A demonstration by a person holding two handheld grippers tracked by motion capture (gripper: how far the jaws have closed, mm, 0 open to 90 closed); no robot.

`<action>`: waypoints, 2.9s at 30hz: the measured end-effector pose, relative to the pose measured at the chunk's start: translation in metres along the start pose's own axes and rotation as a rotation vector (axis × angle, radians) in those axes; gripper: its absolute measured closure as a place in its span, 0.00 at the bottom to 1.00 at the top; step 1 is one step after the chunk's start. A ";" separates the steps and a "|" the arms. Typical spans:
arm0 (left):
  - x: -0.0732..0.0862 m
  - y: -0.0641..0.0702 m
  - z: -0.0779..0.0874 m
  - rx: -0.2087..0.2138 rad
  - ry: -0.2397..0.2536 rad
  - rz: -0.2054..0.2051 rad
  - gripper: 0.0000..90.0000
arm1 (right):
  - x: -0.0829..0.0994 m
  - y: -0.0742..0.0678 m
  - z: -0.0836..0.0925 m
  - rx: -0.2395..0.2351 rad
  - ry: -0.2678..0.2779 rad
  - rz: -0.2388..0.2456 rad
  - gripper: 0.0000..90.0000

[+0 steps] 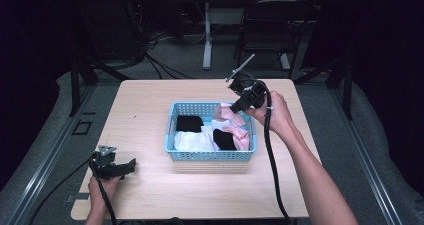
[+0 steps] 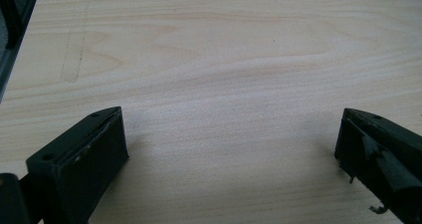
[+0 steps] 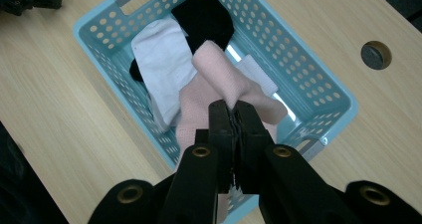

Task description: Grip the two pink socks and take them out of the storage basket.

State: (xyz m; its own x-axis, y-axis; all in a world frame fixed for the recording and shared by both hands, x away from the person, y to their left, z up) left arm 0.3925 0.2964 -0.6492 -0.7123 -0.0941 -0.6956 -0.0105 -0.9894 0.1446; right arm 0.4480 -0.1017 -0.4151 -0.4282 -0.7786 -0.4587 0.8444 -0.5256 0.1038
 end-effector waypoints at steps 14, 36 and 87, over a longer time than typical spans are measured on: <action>0.000 0.000 0.000 0.000 0.000 0.000 0.00 | 0.021 0.019 0.038 0.059 0.019 -0.040 0.98; 0.000 0.000 0.000 -0.001 0.001 0.001 0.00 | 0.111 0.069 0.060 0.162 -0.021 -0.228 0.98; 0.000 0.000 0.000 -0.003 0.002 0.002 0.00 | 0.214 0.061 -0.063 0.045 -0.135 -0.424 0.48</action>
State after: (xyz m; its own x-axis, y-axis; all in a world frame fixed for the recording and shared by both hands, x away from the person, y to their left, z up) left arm 0.3925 0.2963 -0.6491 -0.7110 -0.0968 -0.6965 -0.0070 -0.9895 0.1446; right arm 0.4286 -0.2788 -0.5624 -0.7745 -0.5272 -0.3497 0.5712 -0.8203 -0.0286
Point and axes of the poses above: each handheld gripper's, and its own axes: z roughly backward along the jaws, x roughly out of its underside, y roughly to its right, the point moved 8 cm from there along -z, roughly forward along the jaws, and after that the axes turned 11 degrees about z, right-handed, at the moved point
